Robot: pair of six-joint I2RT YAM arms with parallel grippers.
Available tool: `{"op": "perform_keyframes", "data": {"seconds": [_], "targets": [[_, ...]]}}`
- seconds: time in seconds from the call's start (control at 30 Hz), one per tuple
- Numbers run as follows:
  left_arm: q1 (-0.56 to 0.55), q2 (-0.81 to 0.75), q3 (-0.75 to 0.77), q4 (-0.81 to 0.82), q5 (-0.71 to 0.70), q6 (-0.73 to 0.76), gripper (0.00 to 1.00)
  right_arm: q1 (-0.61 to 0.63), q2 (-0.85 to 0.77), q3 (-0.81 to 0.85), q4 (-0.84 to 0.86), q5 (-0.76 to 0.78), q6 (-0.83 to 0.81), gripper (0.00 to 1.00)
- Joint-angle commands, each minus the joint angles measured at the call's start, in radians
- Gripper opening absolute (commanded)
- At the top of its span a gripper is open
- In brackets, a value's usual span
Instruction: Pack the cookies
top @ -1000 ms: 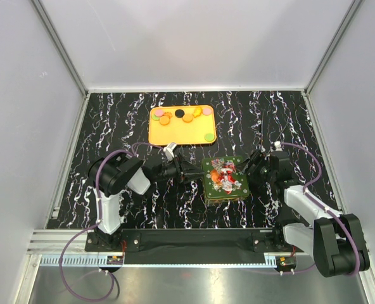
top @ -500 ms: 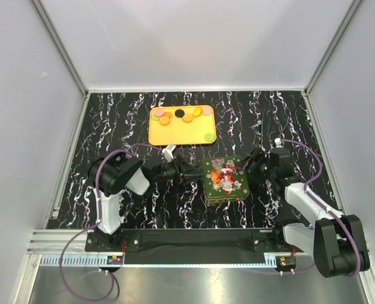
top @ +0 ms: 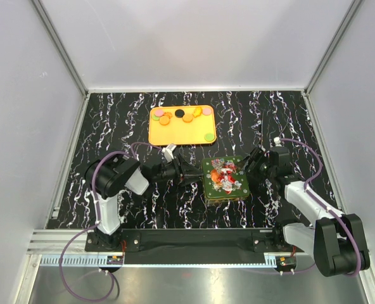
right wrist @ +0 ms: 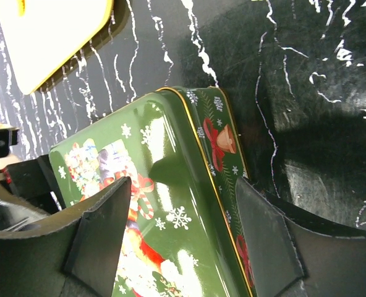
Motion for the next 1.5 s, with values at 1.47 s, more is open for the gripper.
{"op": "perform_keyframes", "data": {"seconds": [1.47], "targets": [[-0.084,-0.149,0.127,-0.447,-0.095,0.251,0.59,0.275,0.086,0.221,-0.245,0.323,-0.044,0.72]]}}
